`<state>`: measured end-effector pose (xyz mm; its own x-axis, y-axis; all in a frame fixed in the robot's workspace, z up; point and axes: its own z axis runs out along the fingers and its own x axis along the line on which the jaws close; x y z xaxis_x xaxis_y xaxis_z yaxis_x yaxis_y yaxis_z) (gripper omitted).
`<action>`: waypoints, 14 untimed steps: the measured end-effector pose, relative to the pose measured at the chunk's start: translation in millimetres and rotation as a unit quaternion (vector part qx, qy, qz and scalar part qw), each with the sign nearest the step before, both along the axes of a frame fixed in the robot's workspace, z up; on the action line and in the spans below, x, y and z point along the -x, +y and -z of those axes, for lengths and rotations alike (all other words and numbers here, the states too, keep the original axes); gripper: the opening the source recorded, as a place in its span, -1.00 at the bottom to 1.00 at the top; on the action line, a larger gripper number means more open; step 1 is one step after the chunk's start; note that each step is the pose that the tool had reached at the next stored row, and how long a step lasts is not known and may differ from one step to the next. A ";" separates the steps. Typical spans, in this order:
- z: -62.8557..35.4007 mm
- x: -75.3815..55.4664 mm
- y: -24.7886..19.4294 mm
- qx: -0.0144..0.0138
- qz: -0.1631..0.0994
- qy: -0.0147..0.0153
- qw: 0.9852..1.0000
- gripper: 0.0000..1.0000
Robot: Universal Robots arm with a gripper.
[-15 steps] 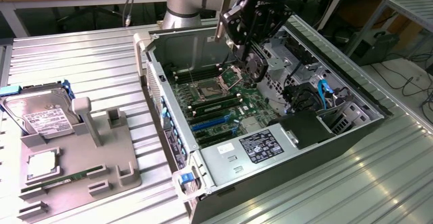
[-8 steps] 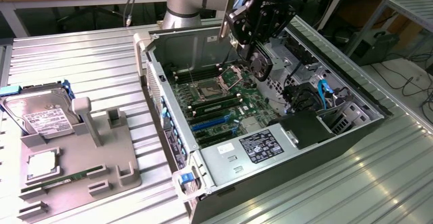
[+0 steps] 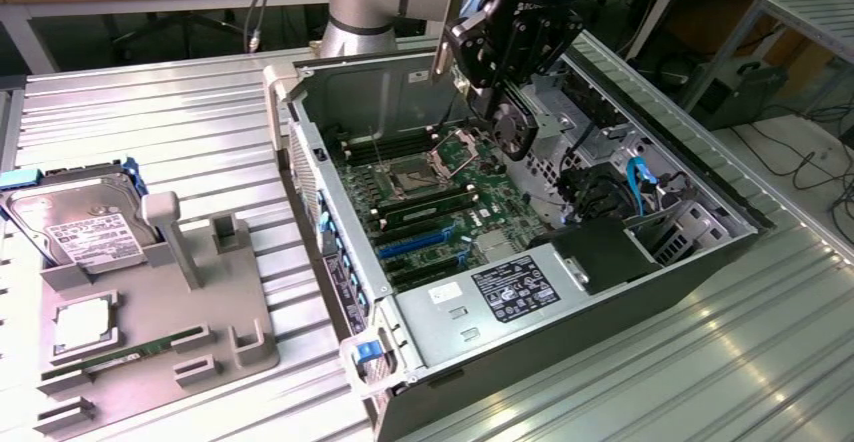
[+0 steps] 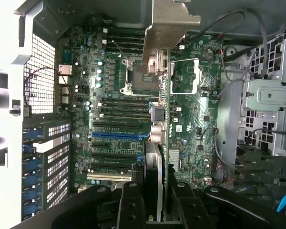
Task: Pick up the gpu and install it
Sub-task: 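Insert the gpu into the slot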
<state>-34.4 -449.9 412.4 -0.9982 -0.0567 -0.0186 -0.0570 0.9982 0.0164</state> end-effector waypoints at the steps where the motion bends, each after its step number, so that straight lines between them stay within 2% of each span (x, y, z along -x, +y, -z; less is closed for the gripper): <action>1: 0.0 0.0 0.0 0.000 0.000 0.000 1.000 -0.45; 4: 0.0 0.0 0.0 0.000 -0.002 0.000 1.000 -0.45; 14: 0.0 0.1 -0.2 0.000 -0.037 0.000 0.999 -0.45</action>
